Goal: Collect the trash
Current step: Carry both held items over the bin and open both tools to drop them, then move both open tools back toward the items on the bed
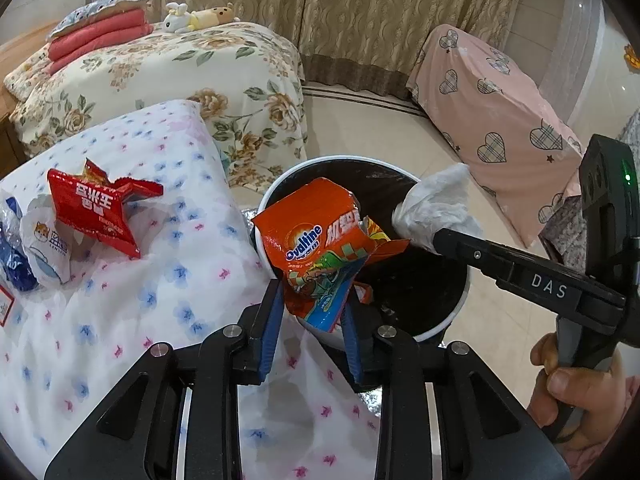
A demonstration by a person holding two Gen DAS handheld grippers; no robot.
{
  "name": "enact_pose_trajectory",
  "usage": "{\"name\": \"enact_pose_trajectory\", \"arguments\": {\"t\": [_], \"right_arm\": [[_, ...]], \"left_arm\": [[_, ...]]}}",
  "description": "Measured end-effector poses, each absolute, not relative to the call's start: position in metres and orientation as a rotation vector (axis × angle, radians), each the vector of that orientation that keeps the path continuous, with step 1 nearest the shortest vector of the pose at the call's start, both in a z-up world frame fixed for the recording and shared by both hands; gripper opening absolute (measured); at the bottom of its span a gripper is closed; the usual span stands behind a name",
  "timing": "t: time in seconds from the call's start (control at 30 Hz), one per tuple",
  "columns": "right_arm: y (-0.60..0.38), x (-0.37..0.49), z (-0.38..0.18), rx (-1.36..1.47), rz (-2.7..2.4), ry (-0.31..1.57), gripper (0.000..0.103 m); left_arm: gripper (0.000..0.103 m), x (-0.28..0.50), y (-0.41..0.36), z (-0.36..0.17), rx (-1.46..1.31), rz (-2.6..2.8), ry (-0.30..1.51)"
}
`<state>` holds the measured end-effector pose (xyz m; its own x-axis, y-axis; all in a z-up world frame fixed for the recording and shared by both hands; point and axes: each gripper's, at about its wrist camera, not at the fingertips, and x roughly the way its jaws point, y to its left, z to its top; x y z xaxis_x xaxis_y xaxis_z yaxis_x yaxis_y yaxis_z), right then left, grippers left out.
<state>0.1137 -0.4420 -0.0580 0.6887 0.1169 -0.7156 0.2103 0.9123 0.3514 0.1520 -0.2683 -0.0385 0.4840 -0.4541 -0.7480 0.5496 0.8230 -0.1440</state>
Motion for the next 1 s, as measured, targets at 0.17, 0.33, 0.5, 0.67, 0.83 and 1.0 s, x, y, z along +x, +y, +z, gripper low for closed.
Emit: {"name": "enact_pose_trajectory", "arguments": {"t": [0.17, 0.33, 0.5, 0.67, 0.83, 1.0], "right_arm": [[-0.444, 0.113, -0.056, 0.445, -0.063, 0.806, 0.066], [-0.441, 0.109, -0.055, 0.465, -0.048, 0.796, 0.077], [-0.433, 0.107, -0.054, 0.482, -0.032, 0.790, 0.080], [-0.419, 0.106, -0.052, 0.482, -0.006, 0.782, 0.085], [-0.400, 0.107, -0.049, 0.470, 0.032, 0.782, 0.086], [-0.377, 0.112, -0.048, 0.450, 0.076, 0.792, 0.086]], "left_arm": [[0.049, 0.151, -0.267, -0.037, 0.114, -0.609, 0.863], [0.059, 0.147, -0.249, -0.038, 0.077, -0.582, 0.866], [0.063, 0.141, -0.228, -0.038, 0.029, -0.553, 0.865], [0.066, 0.135, -0.201, -0.040, -0.006, -0.506, 0.863], [0.067, 0.133, -0.172, -0.045, -0.049, -0.455, 0.876], [0.067, 0.128, -0.147, -0.047, -0.092, -0.415, 0.876]]}}
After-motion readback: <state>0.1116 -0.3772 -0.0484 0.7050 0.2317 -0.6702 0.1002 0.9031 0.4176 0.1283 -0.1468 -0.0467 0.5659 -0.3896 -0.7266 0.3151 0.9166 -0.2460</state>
